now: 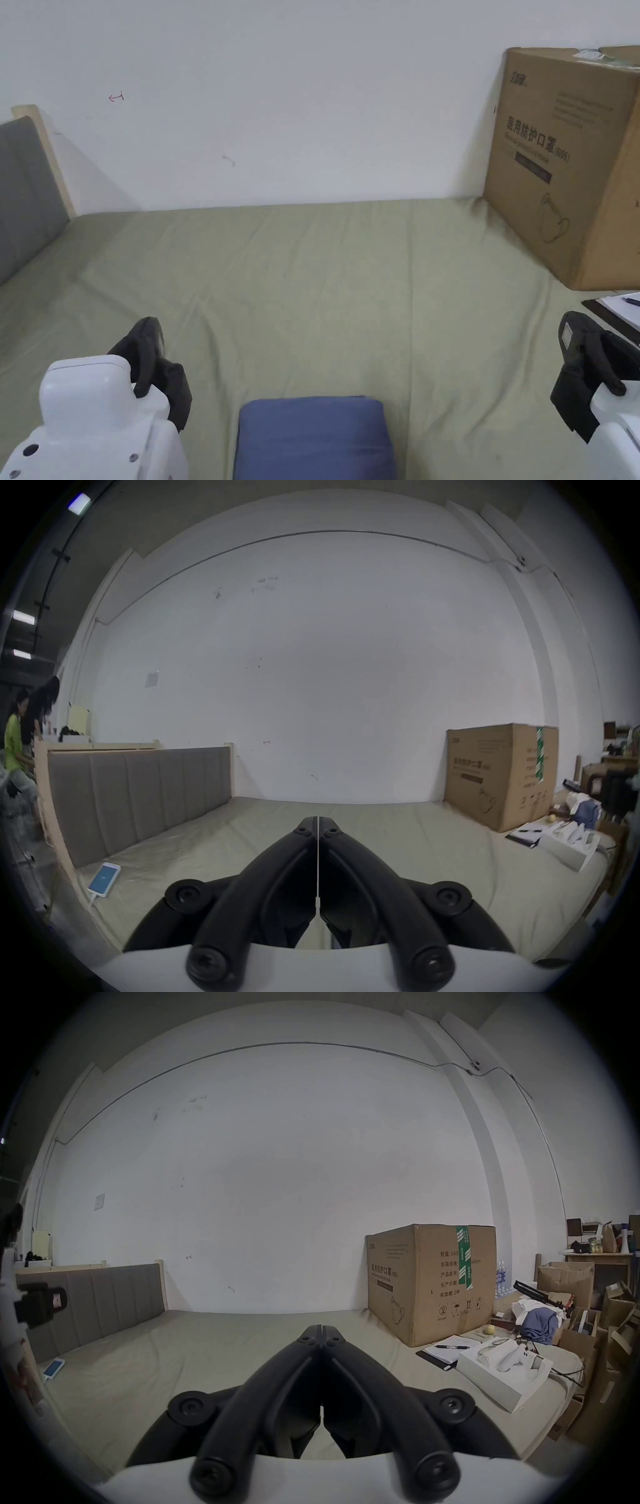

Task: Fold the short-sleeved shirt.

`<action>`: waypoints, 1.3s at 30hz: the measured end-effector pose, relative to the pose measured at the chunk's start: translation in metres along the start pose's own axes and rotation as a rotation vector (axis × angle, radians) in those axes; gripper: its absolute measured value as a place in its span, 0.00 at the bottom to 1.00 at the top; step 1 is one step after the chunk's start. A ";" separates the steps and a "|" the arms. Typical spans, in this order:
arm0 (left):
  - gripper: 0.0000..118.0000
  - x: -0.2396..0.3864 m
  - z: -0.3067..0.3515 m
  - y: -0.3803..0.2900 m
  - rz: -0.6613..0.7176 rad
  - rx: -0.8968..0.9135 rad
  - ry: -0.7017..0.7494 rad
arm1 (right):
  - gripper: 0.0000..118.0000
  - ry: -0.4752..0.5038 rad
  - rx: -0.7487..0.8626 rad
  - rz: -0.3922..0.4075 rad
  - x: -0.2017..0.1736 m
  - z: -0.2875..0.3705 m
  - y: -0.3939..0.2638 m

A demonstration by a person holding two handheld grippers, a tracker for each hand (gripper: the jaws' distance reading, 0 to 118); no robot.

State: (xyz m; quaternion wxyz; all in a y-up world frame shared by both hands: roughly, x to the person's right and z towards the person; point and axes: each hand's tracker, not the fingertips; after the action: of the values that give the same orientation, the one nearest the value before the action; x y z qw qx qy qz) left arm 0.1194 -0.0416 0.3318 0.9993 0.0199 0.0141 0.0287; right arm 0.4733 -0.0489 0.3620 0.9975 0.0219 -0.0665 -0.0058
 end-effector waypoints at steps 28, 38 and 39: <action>0.88 -0.130 -0.179 -0.166 0.829 -1.057 -0.567 | 0.00 0.500 -1.258 0.107 -0.084 -0.194 -0.185; 1.00 -0.092 -0.248 -0.249 1.041 -1.355 -0.772 | 0.00 0.505 -1.250 0.115 -0.086 -0.192 -0.187; 1.00 -0.085 -0.248 -0.250 1.053 -1.329 -0.848 | 0.00 0.506 -1.248 0.118 -0.086 -0.192 -0.187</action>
State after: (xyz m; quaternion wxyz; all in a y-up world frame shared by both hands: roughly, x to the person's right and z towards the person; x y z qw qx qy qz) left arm 0.0412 -0.2862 0.0763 0.5865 -0.5406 -0.3800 0.4684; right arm 0.4118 -0.2264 0.1524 0.8067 -0.5615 0.1837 0.0165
